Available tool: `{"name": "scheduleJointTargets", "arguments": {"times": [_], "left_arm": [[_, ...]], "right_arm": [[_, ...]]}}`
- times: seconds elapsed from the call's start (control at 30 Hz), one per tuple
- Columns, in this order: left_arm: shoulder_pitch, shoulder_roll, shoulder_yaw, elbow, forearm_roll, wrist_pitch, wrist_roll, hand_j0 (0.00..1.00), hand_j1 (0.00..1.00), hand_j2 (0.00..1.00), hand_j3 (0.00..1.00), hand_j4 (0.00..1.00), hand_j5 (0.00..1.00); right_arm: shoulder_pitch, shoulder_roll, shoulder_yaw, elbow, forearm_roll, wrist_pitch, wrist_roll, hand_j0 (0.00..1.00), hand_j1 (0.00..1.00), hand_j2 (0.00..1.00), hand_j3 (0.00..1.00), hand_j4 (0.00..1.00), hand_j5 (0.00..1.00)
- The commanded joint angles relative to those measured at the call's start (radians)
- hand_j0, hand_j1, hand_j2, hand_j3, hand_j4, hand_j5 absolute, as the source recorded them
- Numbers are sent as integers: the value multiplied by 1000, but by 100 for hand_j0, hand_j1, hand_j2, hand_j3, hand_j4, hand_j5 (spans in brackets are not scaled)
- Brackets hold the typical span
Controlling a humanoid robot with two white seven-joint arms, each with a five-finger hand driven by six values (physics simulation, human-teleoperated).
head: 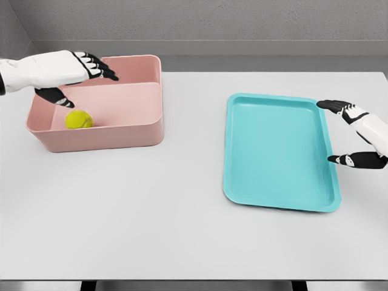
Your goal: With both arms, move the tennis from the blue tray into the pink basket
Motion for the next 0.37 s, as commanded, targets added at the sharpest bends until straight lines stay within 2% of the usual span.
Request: {"name": "scheduleJointTargets", "arguments": {"times": [0.0, 0.07, 0.23, 0.33], "left_arm": [[3, 44, 4, -6, 65, 2, 1, 100, 100, 100, 100, 100, 100], [26, 76, 4, -4, 114, 2, 1, 100, 100, 100, 100, 100, 100], [34, 126, 7, 8, 168, 2, 1, 100, 100, 100, 100, 100, 100], [37, 127, 7, 11, 171, 2, 1, 100, 100, 100, 100, 100, 100]], "right_arm": [[0, -1, 0, 1, -8, 3, 0, 100, 100, 100, 100, 100, 100], [0, -1, 0, 1, -8, 3, 0, 100, 100, 100, 100, 100, 100], [8, -1, -9, 1, -8, 3, 0, 100, 100, 100, 100, 100, 100], [9, -1, -15, 3, -8, 3, 0, 100, 100, 100, 100, 100, 100]]}}
